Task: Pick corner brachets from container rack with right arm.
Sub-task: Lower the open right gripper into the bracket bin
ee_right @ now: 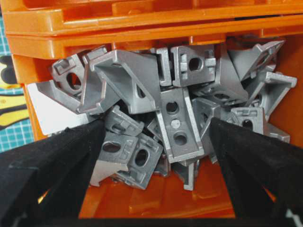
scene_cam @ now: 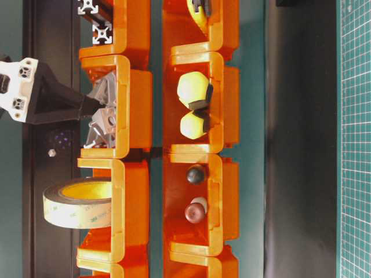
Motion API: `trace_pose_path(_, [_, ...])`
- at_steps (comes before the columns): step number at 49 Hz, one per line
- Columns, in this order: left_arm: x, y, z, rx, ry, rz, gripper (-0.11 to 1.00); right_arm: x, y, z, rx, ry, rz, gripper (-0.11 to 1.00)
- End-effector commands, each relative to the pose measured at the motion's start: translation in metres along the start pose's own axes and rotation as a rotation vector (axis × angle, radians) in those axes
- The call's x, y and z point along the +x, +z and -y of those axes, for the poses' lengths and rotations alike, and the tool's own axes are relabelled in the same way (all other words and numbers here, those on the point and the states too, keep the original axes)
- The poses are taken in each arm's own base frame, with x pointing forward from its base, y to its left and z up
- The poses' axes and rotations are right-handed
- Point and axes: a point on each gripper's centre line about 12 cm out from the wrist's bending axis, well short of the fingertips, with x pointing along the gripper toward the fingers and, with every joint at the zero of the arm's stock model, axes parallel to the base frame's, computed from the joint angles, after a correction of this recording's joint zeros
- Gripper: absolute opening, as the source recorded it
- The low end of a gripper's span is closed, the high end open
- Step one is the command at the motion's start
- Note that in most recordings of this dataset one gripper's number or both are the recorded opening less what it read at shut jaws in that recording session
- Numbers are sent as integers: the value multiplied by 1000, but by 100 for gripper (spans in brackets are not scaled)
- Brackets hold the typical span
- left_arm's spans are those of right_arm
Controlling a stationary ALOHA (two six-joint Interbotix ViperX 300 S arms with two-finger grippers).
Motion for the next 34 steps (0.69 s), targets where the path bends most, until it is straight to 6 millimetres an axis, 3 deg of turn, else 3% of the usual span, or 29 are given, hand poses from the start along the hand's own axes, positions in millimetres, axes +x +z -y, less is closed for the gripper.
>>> trace_pose_path(1, [0,9,1,0,-2,21,0,-2,0,3,3,-9,8,83])
trace_pose_path(7, [-1,8,1,0,-3,20,0,-2,1,2,0,-7,4,77])
trace_pose_path(18, [-1,8,1,0,-2,18,0,-3,-1,1,0,-3,-18,54])
trace_pose_path(34, [-1,8,1,0,-2,18,0,-8,-2,-2,-3,1,-28,51])
